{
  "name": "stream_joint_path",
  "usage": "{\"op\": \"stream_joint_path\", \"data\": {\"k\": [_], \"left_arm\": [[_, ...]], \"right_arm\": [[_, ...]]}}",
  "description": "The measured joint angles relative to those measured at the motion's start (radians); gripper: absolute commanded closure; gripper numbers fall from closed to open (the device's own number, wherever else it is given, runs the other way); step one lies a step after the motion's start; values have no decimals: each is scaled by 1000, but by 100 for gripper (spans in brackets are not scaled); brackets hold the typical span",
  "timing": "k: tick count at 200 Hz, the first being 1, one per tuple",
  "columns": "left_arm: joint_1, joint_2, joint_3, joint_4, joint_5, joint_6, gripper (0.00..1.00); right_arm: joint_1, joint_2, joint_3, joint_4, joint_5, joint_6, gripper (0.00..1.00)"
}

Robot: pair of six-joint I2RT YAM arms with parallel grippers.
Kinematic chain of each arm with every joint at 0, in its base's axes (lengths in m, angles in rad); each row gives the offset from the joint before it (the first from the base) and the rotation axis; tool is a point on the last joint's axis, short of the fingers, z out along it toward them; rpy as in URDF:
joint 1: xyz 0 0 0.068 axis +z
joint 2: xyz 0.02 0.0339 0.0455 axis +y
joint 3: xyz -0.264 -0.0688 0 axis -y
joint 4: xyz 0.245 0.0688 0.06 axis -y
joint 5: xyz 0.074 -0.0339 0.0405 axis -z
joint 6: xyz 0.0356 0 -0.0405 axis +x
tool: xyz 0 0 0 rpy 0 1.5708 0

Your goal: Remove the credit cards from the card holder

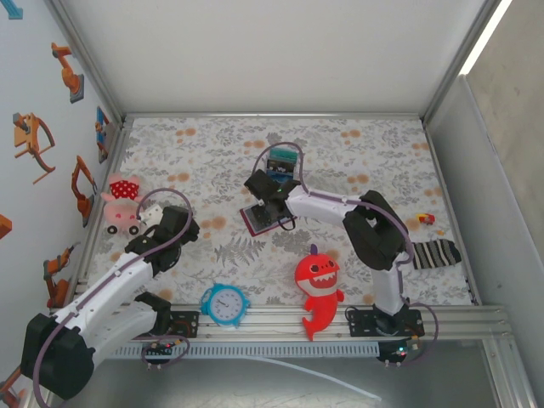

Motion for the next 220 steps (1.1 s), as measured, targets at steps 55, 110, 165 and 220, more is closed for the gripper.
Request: {"op": "stream_joint_path", "data": {"k": [55, 110, 165, 220], "left_arm": [[0, 1, 0, 6, 16, 19, 3], [-2, 71, 37, 61, 90, 77, 3], [-96, 261, 143, 120, 137, 154, 3], [-183, 489, 287, 172, 171, 213, 3]], "right_arm": [[-63, -12, -42, -3, 21, 0, 67], [-121, -13, -83, -6, 21, 0, 72], [-145, -29, -119, -1, 8, 4, 77], [-148, -72, -181, 28, -60, 55, 79]]}}
